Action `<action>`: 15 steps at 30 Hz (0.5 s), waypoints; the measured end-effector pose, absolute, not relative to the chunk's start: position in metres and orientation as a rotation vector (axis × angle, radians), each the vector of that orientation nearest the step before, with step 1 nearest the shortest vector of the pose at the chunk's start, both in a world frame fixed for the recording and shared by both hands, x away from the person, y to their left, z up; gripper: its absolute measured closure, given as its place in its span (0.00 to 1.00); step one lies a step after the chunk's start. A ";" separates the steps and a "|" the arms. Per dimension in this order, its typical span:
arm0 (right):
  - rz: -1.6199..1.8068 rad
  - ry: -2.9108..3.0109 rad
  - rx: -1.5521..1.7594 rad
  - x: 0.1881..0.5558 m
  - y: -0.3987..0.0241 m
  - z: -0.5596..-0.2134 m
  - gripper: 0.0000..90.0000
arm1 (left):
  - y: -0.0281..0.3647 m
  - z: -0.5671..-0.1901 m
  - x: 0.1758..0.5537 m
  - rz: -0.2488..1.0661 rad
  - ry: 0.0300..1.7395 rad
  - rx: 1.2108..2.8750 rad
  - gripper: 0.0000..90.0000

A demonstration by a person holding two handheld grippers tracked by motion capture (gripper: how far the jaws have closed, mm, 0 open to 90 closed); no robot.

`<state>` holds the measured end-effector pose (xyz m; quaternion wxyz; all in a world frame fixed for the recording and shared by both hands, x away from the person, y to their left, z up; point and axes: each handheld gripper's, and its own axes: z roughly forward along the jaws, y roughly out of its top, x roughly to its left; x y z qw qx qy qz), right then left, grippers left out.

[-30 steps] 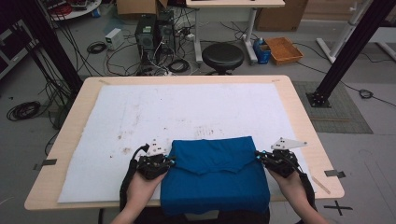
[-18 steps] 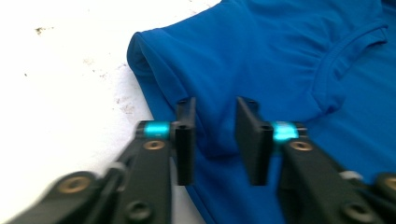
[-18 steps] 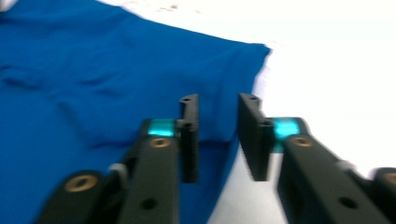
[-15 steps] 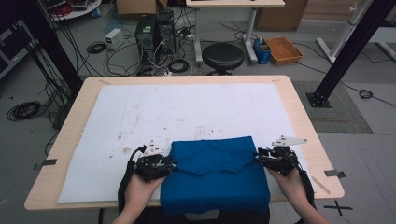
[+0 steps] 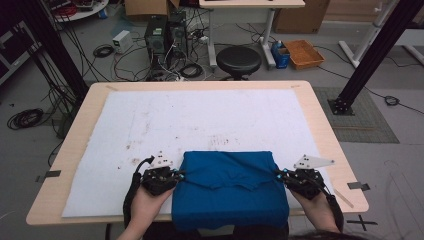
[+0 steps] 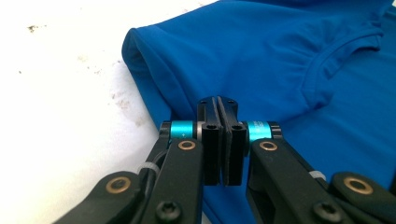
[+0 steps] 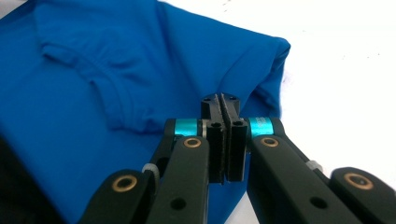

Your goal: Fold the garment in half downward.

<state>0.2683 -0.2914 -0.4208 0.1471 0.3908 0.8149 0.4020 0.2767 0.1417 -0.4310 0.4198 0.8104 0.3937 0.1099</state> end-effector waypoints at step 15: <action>1.141 2.334 1.163 0.264 -0.300 -0.428 0.84 | 0.140 -0.436 0.281 0.237 1.079 2.033 0.71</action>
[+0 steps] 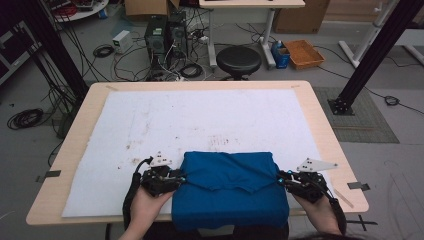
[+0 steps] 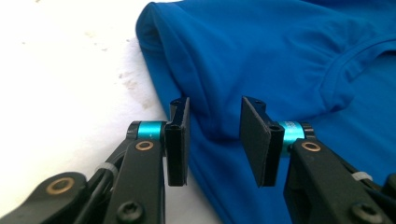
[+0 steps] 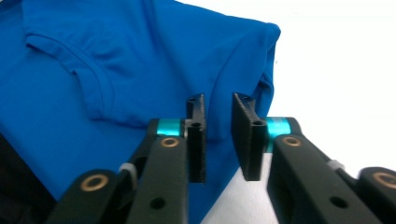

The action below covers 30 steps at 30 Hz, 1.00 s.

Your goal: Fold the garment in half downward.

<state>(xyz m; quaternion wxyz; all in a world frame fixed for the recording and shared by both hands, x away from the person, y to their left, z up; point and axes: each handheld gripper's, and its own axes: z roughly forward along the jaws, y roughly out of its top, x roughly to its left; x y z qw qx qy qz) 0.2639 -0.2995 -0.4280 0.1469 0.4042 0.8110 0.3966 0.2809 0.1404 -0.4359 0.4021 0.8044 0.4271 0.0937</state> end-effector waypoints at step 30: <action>1.115 2.380 1.167 0.253 -0.305 -0.431 0.94 | 0.144 -0.437 0.260 0.187 1.042 2.083 0.89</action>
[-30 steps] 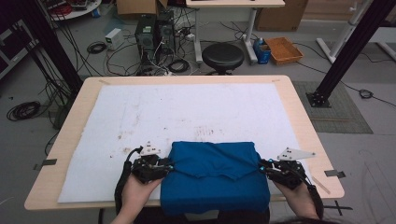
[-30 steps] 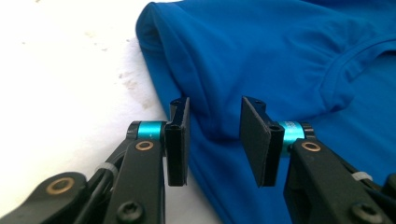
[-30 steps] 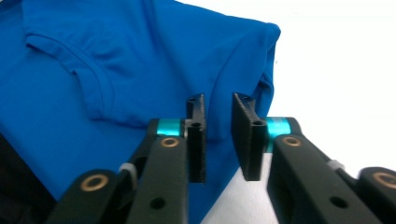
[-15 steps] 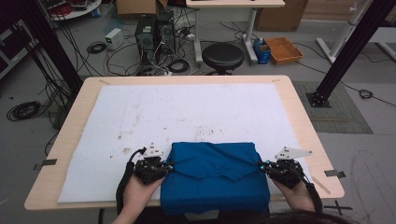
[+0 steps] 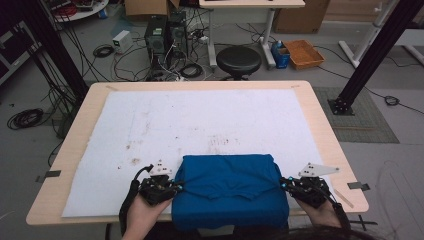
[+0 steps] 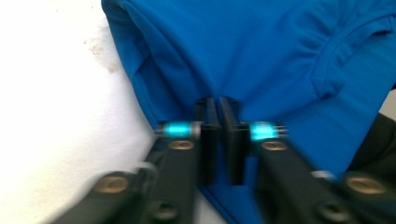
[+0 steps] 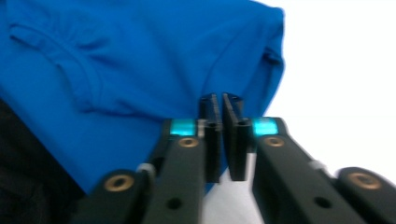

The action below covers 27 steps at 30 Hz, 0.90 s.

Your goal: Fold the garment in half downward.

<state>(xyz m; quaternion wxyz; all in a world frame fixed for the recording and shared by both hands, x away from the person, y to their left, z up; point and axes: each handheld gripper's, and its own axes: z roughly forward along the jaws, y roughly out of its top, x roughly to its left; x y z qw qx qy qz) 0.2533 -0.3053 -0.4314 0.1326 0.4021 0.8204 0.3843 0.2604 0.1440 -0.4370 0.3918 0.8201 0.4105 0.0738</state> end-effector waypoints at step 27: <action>1.133 2.379 1.279 0.349 -0.283 -0.442 0.94 | 0.130 -0.441 0.337 0.290 1.086 2.053 0.93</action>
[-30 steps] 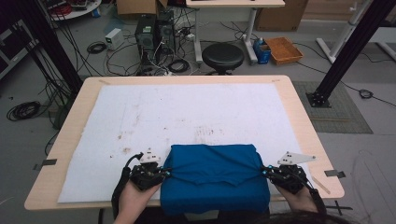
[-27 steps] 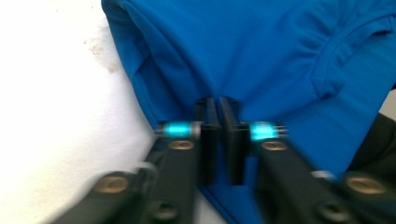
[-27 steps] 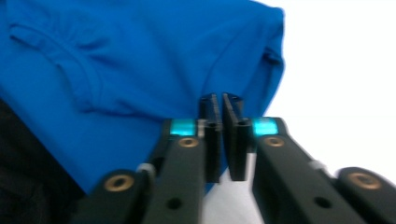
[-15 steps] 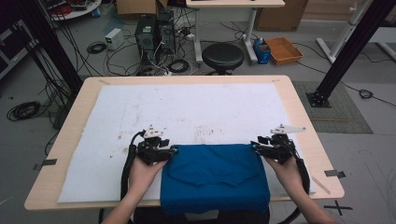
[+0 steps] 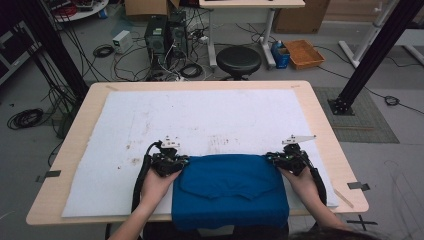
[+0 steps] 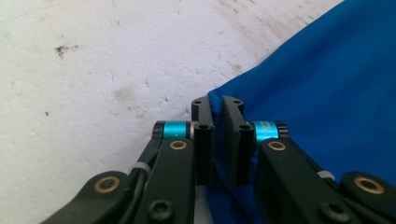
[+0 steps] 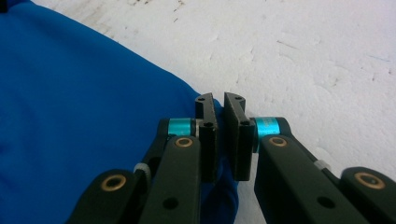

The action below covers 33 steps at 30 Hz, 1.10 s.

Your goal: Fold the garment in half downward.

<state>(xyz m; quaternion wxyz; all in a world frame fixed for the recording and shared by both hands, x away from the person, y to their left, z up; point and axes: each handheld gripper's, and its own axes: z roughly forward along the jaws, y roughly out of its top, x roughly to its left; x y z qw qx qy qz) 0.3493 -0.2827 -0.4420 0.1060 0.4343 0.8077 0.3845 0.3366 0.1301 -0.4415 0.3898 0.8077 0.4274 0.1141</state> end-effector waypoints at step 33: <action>1.067 2.249 1.273 0.460 -0.273 -0.420 0.80 | 0.134 -0.419 0.450 0.527 1.077 2.072 0.69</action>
